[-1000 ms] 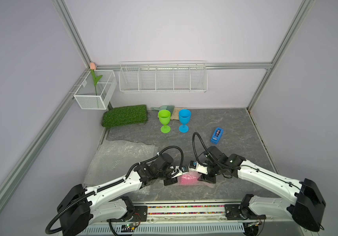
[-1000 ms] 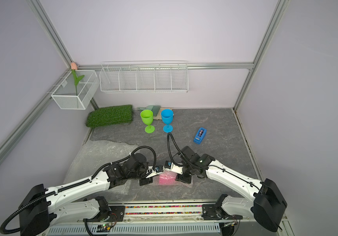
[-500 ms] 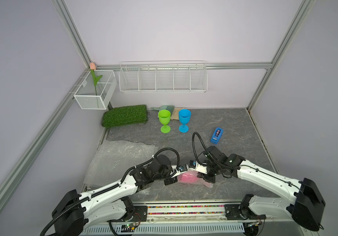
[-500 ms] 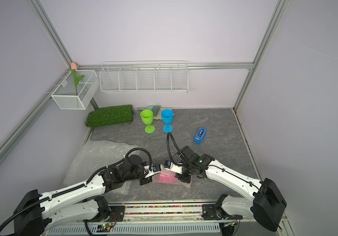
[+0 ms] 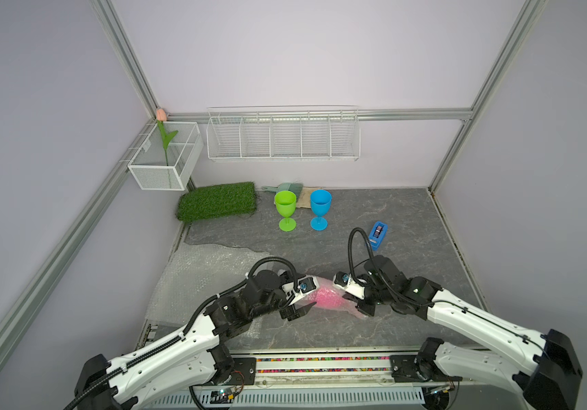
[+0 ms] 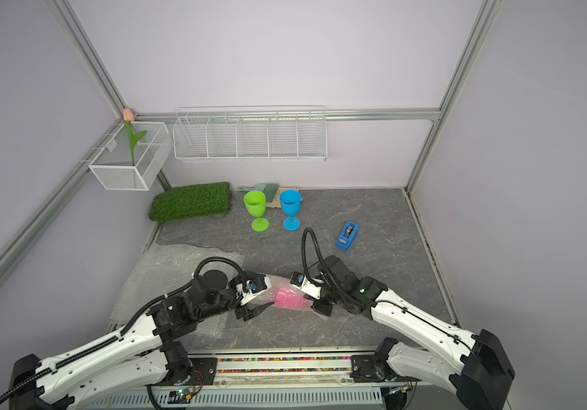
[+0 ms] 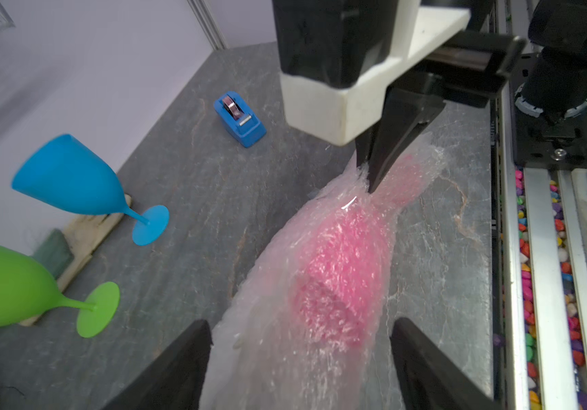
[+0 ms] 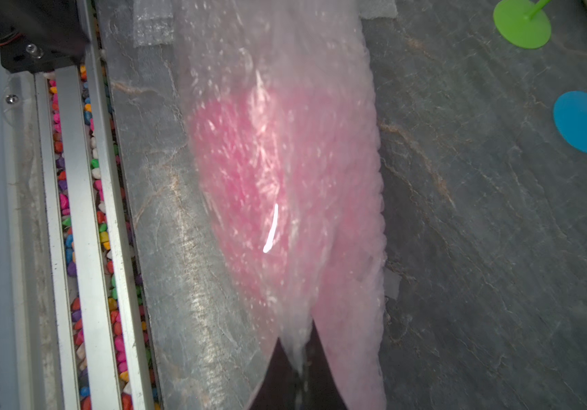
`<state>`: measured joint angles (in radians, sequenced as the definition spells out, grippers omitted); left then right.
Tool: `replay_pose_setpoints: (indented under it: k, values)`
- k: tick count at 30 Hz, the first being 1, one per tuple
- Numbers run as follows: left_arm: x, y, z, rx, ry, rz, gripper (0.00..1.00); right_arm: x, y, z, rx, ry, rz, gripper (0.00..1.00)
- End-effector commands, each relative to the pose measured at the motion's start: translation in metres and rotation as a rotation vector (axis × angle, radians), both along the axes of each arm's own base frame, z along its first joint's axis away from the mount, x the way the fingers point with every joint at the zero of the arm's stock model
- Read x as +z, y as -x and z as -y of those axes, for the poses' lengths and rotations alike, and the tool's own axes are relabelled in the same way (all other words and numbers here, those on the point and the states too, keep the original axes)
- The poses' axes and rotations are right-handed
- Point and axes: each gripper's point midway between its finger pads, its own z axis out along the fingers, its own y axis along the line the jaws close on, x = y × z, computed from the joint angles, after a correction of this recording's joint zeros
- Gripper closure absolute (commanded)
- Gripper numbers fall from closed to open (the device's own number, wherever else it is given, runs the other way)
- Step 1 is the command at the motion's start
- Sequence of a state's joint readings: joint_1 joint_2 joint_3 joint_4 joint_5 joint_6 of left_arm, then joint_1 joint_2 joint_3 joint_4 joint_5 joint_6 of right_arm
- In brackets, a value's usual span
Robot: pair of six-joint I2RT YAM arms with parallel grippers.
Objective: Wrap wine glasses in bubble wrap
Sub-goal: Pick up the bubble wrap from the center of the board.
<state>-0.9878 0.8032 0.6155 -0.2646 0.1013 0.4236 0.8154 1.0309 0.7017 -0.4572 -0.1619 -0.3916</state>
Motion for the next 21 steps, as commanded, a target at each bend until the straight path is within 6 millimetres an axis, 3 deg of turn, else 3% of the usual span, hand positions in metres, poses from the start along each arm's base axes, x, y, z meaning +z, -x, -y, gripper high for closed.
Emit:
replay_pose_setpoints:
  k: [1,4,11,21]
  values:
    - [0.041,0.004,-0.016,0.045,0.058,0.025,0.10,0.018,-0.011,0.001,-0.052,-0.069,0.081,0.93]
    - [0.057,0.006,-0.037,0.097,0.051,0.043,0.00,0.031,-0.012,0.004,-0.063,-0.110,0.133,0.93]
    - [0.073,0.017,-0.076,0.163,0.011,0.048,0.01,0.061,0.013,-0.007,0.082,-0.262,0.194,0.93]
    - [0.075,0.030,-0.090,0.142,-0.012,0.032,0.01,0.068,0.038,-0.017,0.230,-0.314,0.160,0.93]
